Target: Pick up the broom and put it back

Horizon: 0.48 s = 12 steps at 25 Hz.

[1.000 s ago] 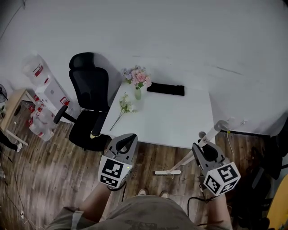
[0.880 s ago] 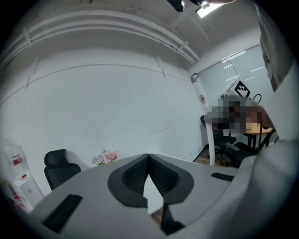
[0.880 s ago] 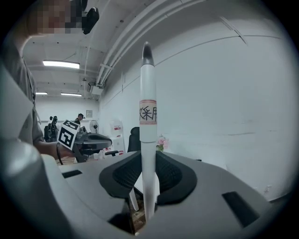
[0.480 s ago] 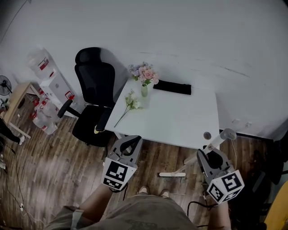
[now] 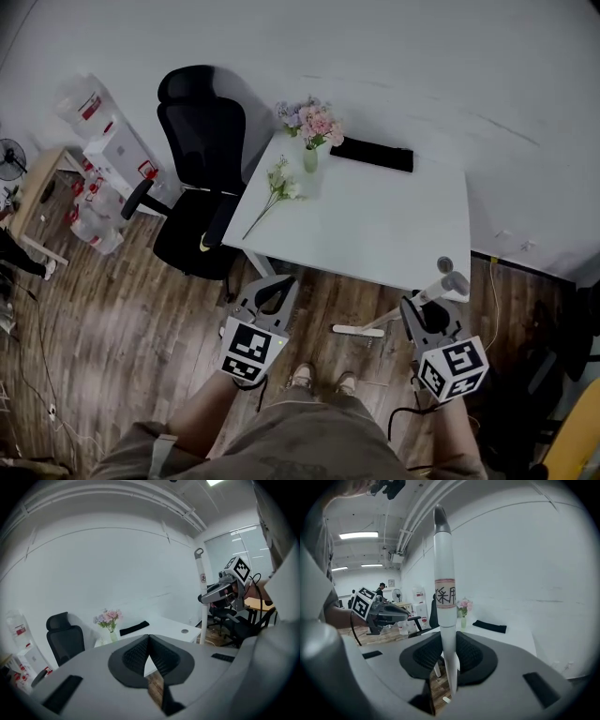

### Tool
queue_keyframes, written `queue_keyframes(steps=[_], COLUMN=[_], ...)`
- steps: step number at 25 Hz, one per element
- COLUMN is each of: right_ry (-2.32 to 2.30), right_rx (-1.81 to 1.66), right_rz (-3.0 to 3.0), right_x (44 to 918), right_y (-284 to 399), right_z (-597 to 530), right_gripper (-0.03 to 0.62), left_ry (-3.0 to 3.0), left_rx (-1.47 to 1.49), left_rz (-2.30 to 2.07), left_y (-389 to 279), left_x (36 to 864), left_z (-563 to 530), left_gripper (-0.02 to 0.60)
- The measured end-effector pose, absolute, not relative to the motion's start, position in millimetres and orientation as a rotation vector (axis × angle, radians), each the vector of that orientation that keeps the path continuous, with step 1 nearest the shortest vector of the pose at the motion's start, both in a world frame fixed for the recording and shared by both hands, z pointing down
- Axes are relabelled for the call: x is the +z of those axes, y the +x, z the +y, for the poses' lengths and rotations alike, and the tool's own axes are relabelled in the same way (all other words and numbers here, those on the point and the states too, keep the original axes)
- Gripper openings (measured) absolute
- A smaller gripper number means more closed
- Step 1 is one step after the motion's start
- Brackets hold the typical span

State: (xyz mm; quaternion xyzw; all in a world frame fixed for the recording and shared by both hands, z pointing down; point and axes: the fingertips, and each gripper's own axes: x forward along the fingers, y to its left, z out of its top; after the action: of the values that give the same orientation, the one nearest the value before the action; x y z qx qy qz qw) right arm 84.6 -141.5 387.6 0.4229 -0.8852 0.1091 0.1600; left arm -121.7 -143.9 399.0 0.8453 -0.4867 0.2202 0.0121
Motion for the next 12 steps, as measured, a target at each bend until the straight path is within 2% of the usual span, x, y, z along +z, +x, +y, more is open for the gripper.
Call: queue_keyframes(steps=[12], right_ry=[1.055], right_rx=[0.423], right_rz=[-2.407], right_x=[538], right_y=[32], right_z=[-150], right_gripper=[0.106], left_ry=[2.424], left_rx=[0.841], left_rz=[-1.415], left_y=[-145], left_x=[514], left_z=[-141], left_gripper=[0.015])
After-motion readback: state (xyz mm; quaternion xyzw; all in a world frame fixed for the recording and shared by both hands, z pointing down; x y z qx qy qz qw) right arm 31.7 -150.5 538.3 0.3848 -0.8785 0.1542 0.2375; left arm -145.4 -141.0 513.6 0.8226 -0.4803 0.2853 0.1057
